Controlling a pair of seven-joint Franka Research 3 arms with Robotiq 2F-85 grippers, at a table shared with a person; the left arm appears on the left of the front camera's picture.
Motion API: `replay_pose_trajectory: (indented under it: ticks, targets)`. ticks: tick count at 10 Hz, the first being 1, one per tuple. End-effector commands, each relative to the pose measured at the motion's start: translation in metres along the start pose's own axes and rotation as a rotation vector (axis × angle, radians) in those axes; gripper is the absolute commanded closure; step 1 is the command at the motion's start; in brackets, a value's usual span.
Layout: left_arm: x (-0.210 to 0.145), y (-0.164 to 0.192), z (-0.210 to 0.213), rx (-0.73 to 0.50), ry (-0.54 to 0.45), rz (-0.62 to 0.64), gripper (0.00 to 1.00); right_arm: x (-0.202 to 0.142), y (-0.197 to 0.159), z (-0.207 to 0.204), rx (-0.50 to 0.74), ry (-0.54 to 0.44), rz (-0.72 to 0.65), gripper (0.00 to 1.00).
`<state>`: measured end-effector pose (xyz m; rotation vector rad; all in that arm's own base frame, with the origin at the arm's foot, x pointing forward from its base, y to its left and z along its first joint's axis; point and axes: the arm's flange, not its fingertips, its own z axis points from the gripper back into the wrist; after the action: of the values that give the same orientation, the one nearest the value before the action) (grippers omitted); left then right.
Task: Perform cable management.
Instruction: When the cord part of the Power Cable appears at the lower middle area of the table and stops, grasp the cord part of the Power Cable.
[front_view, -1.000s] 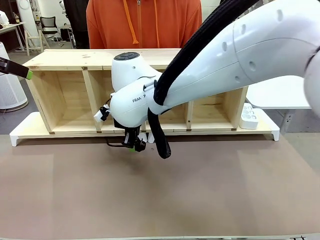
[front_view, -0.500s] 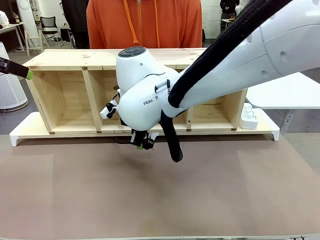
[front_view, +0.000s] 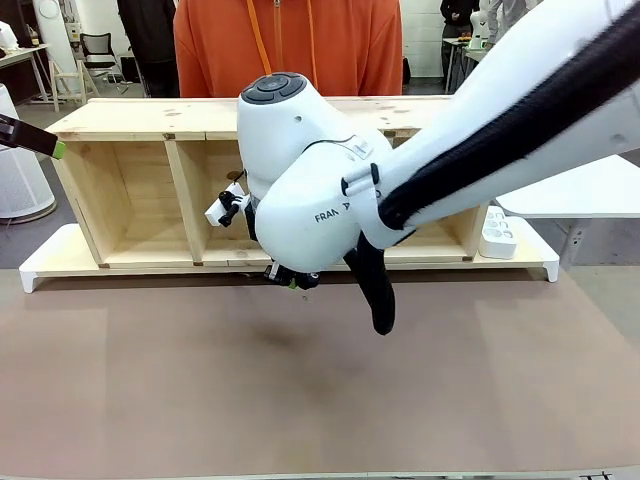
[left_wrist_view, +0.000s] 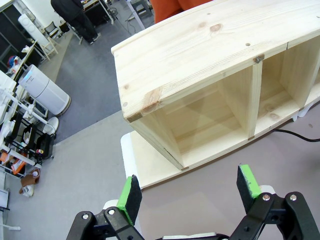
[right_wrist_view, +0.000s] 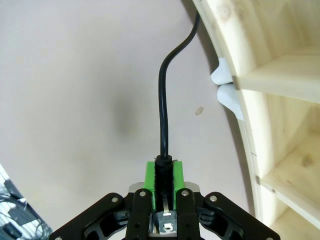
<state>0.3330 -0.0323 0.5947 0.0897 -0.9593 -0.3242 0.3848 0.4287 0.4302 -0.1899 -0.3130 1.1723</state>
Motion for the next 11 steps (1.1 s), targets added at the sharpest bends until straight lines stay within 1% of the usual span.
replay_pose_trajectory:
  ticks: [1, 5, 8, 9, 11]
  targets:
    - [0.001, 0.000, -0.001, 0.004, -0.006, -0.002, 0.00, -0.015, 0.018, 0.014, -0.085, -0.033, -0.013, 1.00]
    - [0.001, 0.000, -0.001, 0.004, -0.006, -0.002, 0.00, -0.036, 0.035, 0.039, -0.165, -0.039, -0.066, 1.00]
    - [0.001, 0.000, -0.001, 0.004, -0.006, -0.002, 0.00, -0.034, 0.031, 0.026, -0.119, -0.060, -0.045, 1.00]
    - [0.001, 0.000, -0.001, 0.004, -0.006, -0.002, 0.00, -0.033, 0.031, 0.041, -0.115, -0.029, -0.044, 1.00]
    - [0.001, 0.000, -0.001, 0.004, -0.006, -0.002, 0.00, -0.033, 0.031, 0.041, -0.115, -0.029, -0.044, 1.00]
